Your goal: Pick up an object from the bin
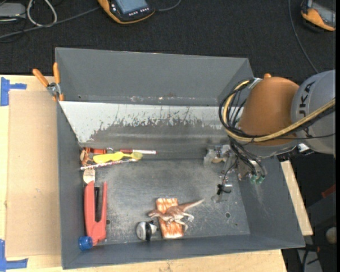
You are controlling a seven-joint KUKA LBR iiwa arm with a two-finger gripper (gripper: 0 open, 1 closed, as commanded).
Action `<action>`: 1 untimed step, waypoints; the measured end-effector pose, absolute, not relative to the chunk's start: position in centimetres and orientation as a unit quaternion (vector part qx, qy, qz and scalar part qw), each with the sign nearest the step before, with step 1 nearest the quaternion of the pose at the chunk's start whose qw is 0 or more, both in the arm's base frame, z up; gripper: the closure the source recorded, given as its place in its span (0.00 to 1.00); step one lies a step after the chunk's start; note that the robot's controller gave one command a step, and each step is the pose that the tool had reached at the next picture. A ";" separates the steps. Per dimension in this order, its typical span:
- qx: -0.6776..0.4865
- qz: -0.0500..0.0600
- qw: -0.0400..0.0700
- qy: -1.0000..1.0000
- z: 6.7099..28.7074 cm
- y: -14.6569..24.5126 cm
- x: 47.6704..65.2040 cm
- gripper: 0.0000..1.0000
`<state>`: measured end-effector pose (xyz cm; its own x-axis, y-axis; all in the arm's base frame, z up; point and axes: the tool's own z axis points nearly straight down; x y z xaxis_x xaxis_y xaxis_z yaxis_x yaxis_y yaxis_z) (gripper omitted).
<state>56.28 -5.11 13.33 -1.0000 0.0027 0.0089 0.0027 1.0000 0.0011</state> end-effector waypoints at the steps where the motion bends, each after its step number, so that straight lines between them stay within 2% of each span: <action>1: 0.000 0.000 0.001 -1.000 13.8 -5.1 56.5 0.00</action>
Offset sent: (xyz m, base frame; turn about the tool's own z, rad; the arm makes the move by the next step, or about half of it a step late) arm -0.0373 0.0308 -0.0588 -0.1945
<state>56.46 -5.08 13.77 -1.0000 0.0009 0.0017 0.0009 1.0000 0.0006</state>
